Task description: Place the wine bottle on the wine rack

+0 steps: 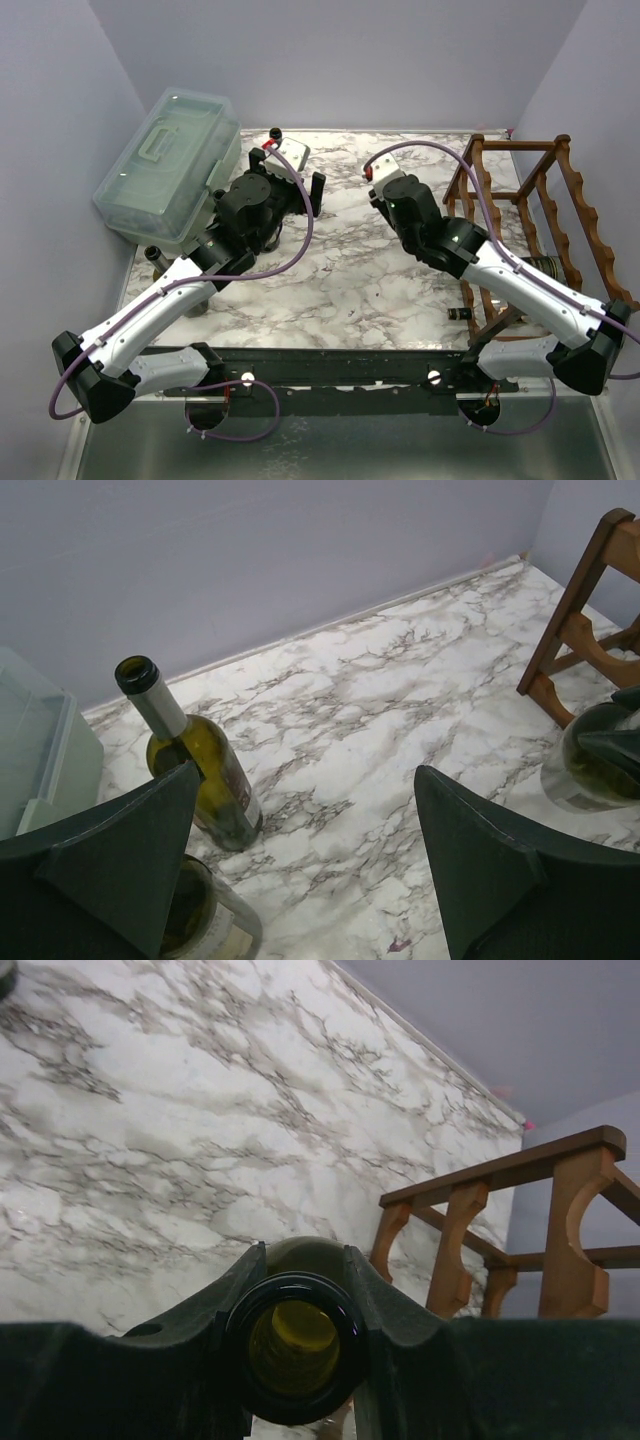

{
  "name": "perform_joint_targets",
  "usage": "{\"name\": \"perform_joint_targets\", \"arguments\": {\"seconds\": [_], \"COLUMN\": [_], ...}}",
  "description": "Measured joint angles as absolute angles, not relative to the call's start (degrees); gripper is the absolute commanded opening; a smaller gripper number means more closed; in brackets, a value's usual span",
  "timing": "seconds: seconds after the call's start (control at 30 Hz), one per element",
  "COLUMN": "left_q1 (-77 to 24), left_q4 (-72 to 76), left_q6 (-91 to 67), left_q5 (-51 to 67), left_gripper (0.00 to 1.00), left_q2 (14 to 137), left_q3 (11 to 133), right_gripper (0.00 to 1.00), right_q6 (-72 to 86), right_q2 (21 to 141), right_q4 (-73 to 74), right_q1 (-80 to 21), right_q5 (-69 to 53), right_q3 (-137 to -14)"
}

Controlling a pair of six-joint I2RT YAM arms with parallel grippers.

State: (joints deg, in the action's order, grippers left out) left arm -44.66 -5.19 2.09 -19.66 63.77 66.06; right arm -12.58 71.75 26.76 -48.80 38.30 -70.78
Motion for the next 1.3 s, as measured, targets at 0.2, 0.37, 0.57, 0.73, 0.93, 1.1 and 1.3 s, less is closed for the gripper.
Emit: {"name": "perform_joint_targets", "arguments": {"seconds": [0.2, 0.37, 0.57, 0.73, 0.93, 1.1, 1.3], "left_q1": [-44.7, -44.6, -44.6, -44.7, -44.6, -44.6, -44.6], "left_q4": [-5.1, -5.1, -4.1, -3.0, -2.2, -1.7, -1.3], "left_q6": [2.6, 3.1, 4.2, 4.4, 5.3, 5.7, 5.9], "left_q5": [-20.7, -21.6, -24.6, -27.4, -29.8, -30.7, -31.0], "left_gripper": [0.9, 0.9, 0.9, 0.94, 0.96, 0.96, 0.96], "left_q2": [63.5, 62.9, 61.2, 59.9, 59.2, 58.5, 58.3], "left_q3": [66.1, 66.0, 65.3, 64.4, 64.0, 63.8, 63.7], "right_gripper": [0.01, 0.01, 0.01, 0.01, 0.01, 0.01, 0.01], "right_q6": [-17.0, -19.9, -22.6, -24.1, -24.2, -24.1, -24.1], "right_q2": [73.1, 73.9, 76.9, 79.2, 82.3, 84.5, 85.8], "right_q4": [29.2, 29.0, 27.9, 27.4, 27.5, 28.5, 30.1], "right_q1": [-48.8, -48.8, -48.8, -48.8, -48.8, -48.8, -48.8], "right_q5": [42.0, 44.4, 45.4, 45.5, 46.2, 47.4, 49.5], "right_q3": [-70.8, -70.8, -70.1, -68.5, -68.0, -68.0, -68.0]}}
